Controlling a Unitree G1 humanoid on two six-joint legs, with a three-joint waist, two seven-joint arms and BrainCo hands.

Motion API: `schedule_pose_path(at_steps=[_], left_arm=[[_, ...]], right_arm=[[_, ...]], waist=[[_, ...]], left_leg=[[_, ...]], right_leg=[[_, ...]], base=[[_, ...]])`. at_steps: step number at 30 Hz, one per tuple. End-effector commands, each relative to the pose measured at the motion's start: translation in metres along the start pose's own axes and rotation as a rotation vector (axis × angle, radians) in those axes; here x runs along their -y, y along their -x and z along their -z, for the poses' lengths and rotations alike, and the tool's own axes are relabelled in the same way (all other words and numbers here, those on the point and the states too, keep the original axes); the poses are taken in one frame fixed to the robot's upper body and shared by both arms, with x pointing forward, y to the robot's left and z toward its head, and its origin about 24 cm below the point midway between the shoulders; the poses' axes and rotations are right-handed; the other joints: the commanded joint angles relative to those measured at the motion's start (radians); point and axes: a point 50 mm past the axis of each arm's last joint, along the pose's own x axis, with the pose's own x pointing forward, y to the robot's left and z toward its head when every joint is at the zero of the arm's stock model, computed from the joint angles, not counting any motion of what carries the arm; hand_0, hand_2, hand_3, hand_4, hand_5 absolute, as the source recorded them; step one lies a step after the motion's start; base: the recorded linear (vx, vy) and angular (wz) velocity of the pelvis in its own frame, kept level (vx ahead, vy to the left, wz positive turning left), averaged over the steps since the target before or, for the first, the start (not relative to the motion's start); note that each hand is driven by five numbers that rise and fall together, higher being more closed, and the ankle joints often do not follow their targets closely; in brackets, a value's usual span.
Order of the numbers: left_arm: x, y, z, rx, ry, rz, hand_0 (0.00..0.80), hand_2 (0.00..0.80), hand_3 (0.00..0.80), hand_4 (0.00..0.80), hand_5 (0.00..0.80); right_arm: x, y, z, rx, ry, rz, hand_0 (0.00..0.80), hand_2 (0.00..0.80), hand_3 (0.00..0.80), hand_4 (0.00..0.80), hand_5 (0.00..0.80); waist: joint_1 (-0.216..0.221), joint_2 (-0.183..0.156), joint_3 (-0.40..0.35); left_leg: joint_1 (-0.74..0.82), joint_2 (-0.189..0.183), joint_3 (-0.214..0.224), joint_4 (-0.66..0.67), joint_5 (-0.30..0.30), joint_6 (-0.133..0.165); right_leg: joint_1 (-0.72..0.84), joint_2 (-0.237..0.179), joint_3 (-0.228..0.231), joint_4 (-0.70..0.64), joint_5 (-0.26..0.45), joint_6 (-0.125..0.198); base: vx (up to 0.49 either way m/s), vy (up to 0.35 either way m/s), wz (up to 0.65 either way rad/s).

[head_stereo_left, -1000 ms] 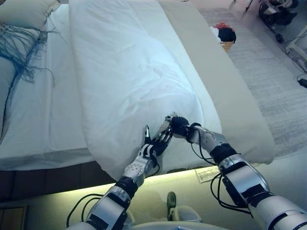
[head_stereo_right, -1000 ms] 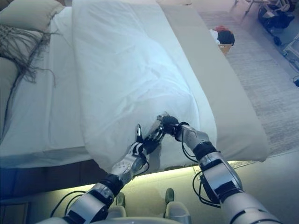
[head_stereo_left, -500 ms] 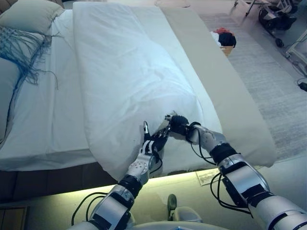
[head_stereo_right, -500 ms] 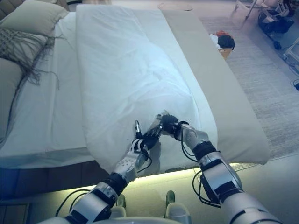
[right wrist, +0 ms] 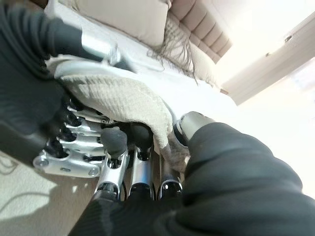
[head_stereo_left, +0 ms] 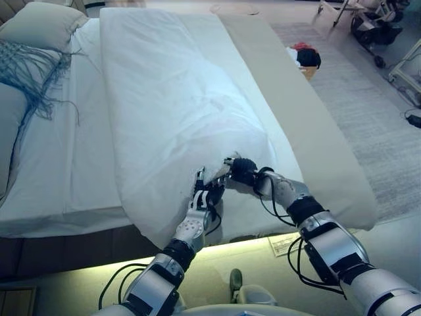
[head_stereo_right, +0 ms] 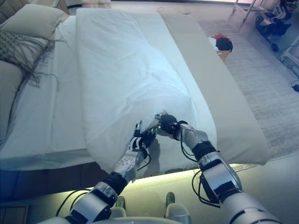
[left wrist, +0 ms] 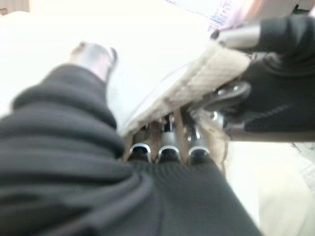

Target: Make the bed neatly

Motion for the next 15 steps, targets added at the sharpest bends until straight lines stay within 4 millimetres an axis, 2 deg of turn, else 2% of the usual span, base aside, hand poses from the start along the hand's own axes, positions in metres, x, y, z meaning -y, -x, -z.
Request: schedule_pose_path(at_steps=[1, 7, 8, 9, 10, 15], left_arm=[[0.053, -0.014, 0.042, -0.118, -0.023, 0.19, 0.8, 0.8, 0.8, 0.8, 0.8], [0.052, -0.014, 0.039, -0.113, -0.03, 0.186, 0.8, 0.8, 0.8, 0.8, 0.8], [0.053, -0.014, 0.039, -0.113, -0.032, 0.185, 0.8, 0.8, 0.8, 0.8, 0.8], [0.053, -0.014, 0.039, -0.113, -0.033, 0.186, 0.8, 0.8, 0.8, 0.8, 0.8], [0.053, -0.014, 0.039, -0.113, -0.035, 0.186, 0.8, 0.8, 0.8, 0.8, 0.8], [0.053, -0.013, 0.034, -0.093, -0.065, 0.183, 0.8, 0.8, 0.8, 0.8, 0.8]], right_arm=[[-0.007, 0.0, -0.024, 0.062, 0.041, -0.004, 0.8, 0.8, 0.8, 0.8, 0.8], [-0.004, 0.0, -0.019, 0.042, 0.032, 0.014, 0.8, 0.8, 0.8, 0.8, 0.8], [-0.003, 0.0, -0.017, 0.038, 0.03, 0.019, 0.574, 0.574, 0.574, 0.574, 0.574], [-0.001, 0.0, -0.016, 0.032, 0.028, 0.028, 0.395, 0.395, 0.395, 0.395, 0.395], [0.0, -0.001, -0.014, 0.026, 0.026, 0.036, 0.0, 0.0, 0.0, 0.0, 0.0], [0.012, 0.002, -0.005, -0.023, 0.046, 0.124, 0.0, 0.0, 0.0, 0.0, 0.0]], waist=[[0.013, -0.011, -0.069], [0.018, -0.009, -0.081], [0.019, -0.008, -0.082], [0.021, -0.008, -0.083], [0.022, -0.007, -0.085], [0.027, -0.005, -0.091]], left_leg=[[0.033, 0.051, -0.038, -0.001, -0.024, -0.014], [0.037, 0.048, -0.044, -0.001, -0.027, -0.012], [0.037, 0.048, -0.044, -0.001, -0.027, -0.012], [0.038, 0.047, -0.046, -0.001, -0.028, -0.011], [0.039, 0.046, -0.047, -0.001, -0.028, -0.01], [0.039, 0.042, -0.053, -0.001, -0.03, -0.008]], right_leg=[[0.024, -0.077, -0.015, 0.012, 0.007, 0.049], [0.032, -0.079, -0.022, 0.01, 0.007, 0.05], [0.033, -0.079, -0.023, 0.01, 0.007, 0.05], [0.035, -0.079, -0.024, 0.01, 0.006, 0.05], [0.037, -0.08, -0.025, 0.01, 0.007, 0.05], [0.042, -0.082, -0.03, 0.008, 0.006, 0.052]], base=[[0.0, 0.0, 0.0], [0.0, 0.0, 0.0], [0.0, 0.0, 0.0], [0.0, 0.0, 0.0], [0.0, 0.0, 0.0], [0.0, 0.0, 0.0]])
